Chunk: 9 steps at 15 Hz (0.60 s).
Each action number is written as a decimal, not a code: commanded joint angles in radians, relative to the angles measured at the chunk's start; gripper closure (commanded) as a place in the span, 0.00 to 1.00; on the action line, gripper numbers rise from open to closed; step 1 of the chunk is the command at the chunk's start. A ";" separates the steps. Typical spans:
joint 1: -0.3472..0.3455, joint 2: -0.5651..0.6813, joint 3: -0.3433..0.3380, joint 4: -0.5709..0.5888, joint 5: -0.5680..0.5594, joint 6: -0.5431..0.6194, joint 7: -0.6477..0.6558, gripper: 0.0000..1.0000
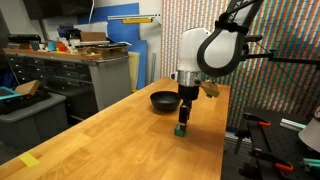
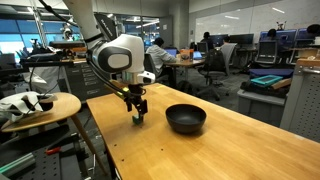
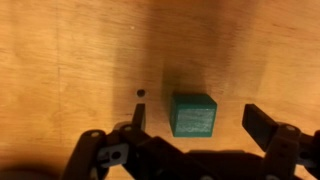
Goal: Put the block in the bowl
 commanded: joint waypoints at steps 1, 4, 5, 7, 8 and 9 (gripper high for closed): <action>0.003 0.059 0.011 0.027 -0.013 0.046 0.035 0.00; 0.005 0.097 0.004 0.043 -0.028 0.081 0.045 0.00; 0.004 0.109 0.004 0.048 -0.032 0.089 0.047 0.00; 0.001 0.130 0.007 0.059 -0.035 0.105 0.048 0.26; 0.002 0.137 0.005 0.063 -0.038 0.109 0.051 0.29; 0.006 0.140 0.002 0.064 -0.042 0.111 0.054 0.29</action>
